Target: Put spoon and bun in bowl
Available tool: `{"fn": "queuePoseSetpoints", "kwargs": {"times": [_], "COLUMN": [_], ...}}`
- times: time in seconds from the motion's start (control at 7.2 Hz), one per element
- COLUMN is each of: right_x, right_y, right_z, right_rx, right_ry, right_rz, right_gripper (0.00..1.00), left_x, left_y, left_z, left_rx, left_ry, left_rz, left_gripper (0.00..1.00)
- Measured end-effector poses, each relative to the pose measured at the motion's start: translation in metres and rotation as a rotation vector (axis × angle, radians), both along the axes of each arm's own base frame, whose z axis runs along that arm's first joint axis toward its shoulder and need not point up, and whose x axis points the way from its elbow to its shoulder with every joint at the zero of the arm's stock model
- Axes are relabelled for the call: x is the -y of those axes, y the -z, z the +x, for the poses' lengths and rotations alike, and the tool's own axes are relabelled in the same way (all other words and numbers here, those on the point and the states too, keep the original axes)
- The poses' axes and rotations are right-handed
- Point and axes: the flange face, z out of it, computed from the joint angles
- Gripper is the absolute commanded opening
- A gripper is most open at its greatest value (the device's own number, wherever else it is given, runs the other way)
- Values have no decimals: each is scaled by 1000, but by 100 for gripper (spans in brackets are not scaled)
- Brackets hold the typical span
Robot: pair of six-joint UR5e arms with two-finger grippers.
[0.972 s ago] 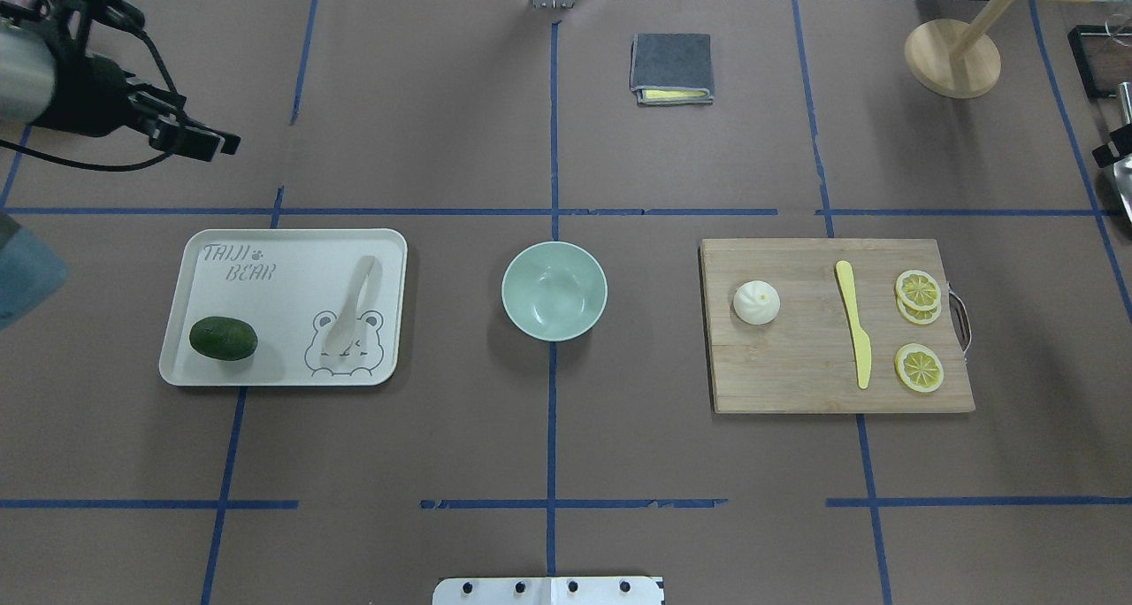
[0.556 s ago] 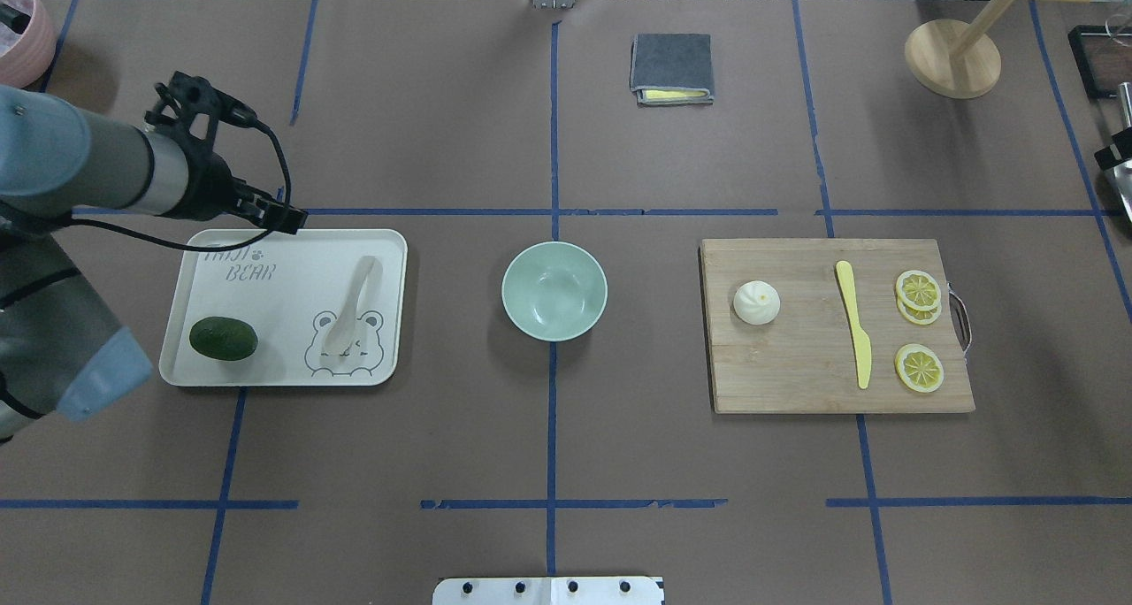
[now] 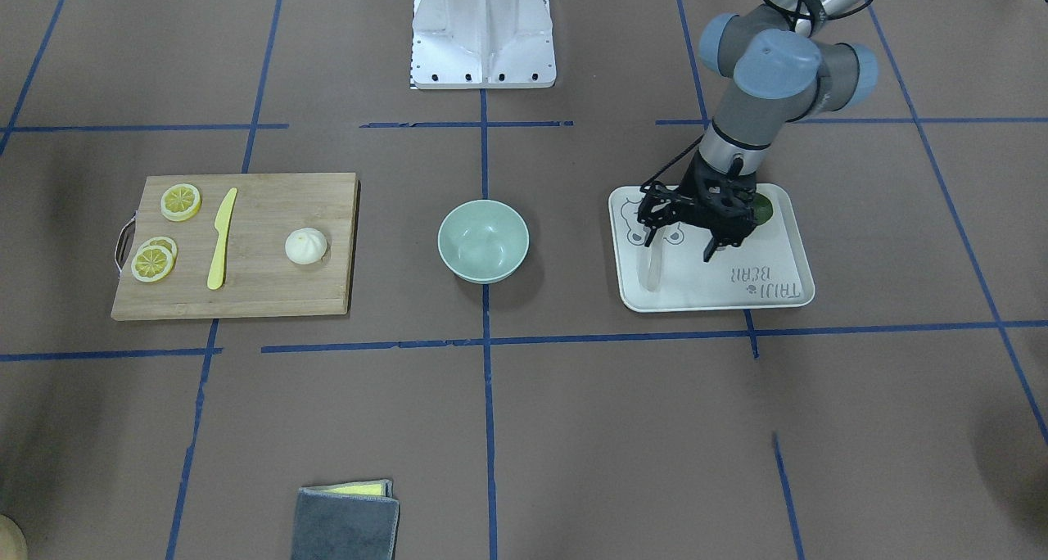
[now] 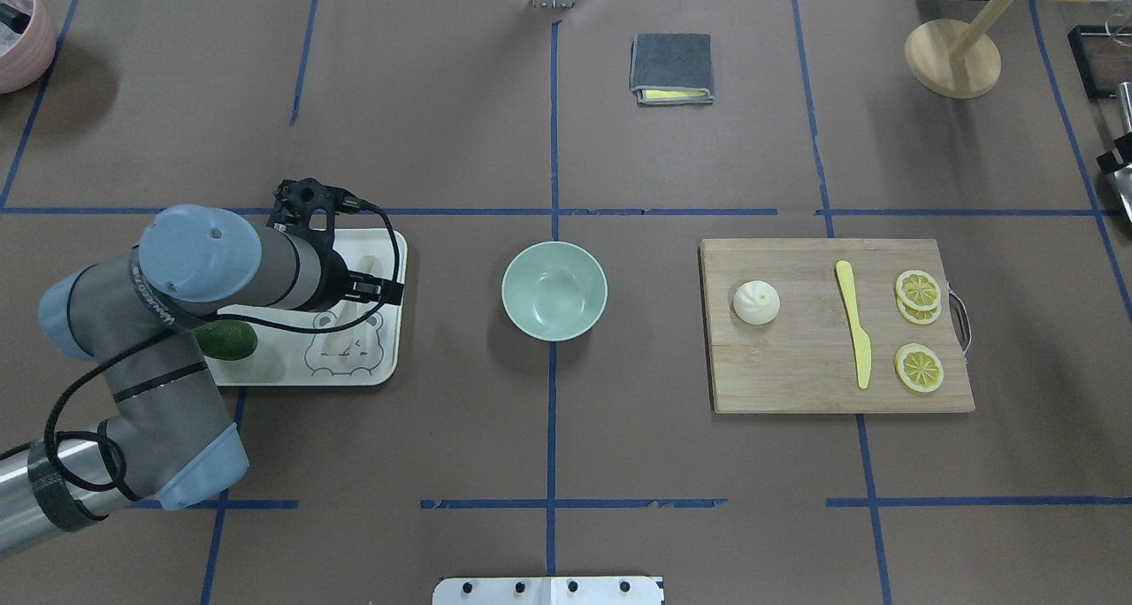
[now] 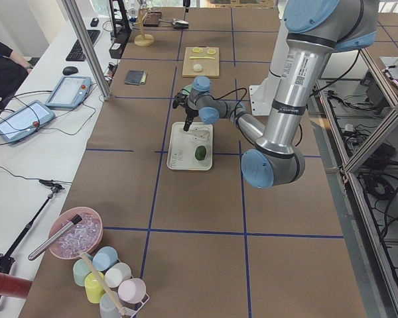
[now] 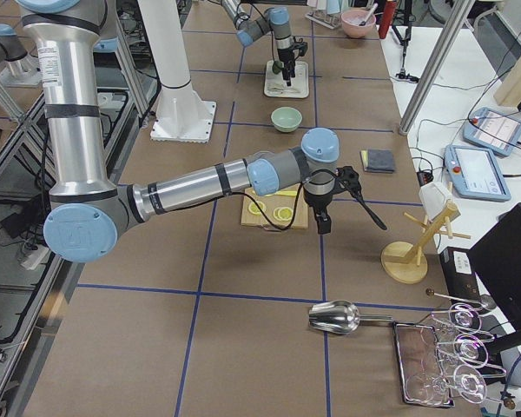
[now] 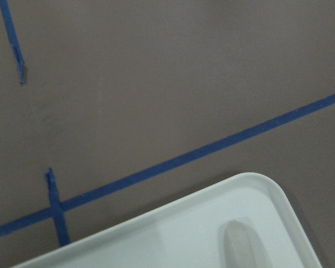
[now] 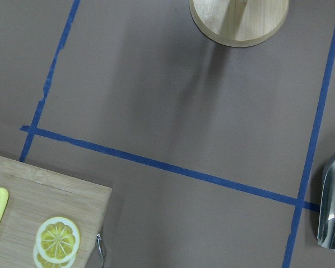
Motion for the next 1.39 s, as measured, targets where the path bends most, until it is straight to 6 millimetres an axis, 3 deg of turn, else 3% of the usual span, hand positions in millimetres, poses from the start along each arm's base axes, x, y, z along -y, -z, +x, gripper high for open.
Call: {"fn": "queuePoseSetpoints", "kwargs": {"times": [0.42, 0.83, 1.25, 1.39], "right_x": [-1, -2, -2, -2], "right_y": [-1, -2, -2, -2], "right_z": [0, 0, 0, 0], "right_rx": [0, 0, -1, -1], "right_ry": [0, 1, 0, 0], "right_rz": [-3, -3, -3, -3], "right_gripper": [100, 100, 100, 100], "left_x": [-5, 11, 17, 18], "left_y": [-6, -17, -25, -28], "left_z": [7, -2, 1, 3], "left_rx": [22, 58, 65, 69], "left_ry": [-5, -11, -3, -5], "left_rz": [16, 47, 34, 31], "left_gripper": [81, 75, 58, 36]}}
